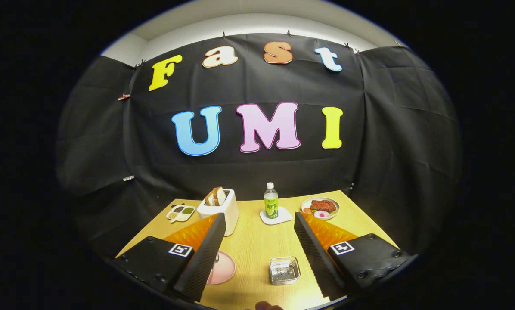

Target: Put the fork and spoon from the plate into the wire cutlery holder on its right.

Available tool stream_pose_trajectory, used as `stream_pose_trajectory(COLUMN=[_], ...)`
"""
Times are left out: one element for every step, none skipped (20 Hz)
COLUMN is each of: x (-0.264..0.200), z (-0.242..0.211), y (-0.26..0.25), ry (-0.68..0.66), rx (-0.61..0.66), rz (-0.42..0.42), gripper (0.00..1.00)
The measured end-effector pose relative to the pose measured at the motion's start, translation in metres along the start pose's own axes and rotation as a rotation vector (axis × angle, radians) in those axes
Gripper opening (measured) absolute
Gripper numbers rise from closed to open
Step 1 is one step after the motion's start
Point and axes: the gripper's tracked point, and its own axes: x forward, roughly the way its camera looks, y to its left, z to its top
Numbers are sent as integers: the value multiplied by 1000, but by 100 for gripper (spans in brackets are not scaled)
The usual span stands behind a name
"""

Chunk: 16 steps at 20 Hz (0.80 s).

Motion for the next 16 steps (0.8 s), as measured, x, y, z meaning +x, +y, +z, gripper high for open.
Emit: stream_pose_trajectory(x=[-1,-3,-4,-6,-6,-8,-8,-7,-7,-5,-2,0,3,7,11,15], z=[-3,-5,-5,-6,-8,-9,-9,-10,-15,-18,-21,-23,-25,-30,-40,-51], y=[1,2,2,2,1,0,-2,-2,1,5,6,7,11,17,21,28], ry=[3,3,2,4,7,10,11,17,35,46,56,62,66,82,122,159], rx=[-11,-18,-22,-24,-24,-20,-15,-9,-4,-7,-15,-22,-25,-28,-34,-34], rz=[-8,-13,-16,-24,-30,-36,-42,-47,-39,-30,-26,-24,-16,-5,-1,17], gripper=[99,99,99,99,99,100,100,99,99,99,100,99,99,99,100,99])
